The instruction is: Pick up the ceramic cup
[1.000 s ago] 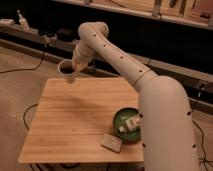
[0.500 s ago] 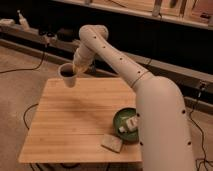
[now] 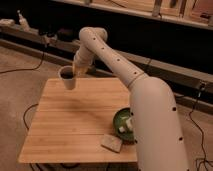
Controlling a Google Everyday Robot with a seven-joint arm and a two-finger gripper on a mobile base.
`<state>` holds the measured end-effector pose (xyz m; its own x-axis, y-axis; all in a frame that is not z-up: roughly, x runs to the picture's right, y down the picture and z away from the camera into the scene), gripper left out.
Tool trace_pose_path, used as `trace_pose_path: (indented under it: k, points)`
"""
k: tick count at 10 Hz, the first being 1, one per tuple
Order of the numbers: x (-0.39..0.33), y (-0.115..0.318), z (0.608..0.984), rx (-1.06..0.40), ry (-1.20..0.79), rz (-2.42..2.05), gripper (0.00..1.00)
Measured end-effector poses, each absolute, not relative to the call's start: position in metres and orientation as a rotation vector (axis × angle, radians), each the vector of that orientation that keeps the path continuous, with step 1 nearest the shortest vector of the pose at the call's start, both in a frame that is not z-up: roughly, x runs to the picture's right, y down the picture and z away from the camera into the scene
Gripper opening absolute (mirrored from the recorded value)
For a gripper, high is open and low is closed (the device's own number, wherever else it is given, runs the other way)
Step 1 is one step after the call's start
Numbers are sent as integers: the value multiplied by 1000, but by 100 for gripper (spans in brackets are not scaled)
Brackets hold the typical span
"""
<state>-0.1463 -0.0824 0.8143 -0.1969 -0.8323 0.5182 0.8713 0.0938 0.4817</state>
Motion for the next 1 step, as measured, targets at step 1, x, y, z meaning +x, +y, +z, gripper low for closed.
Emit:
trace_pose_path:
  k: [1]
  points:
    - [-146,-83,814,-57,-874,-1539,5]
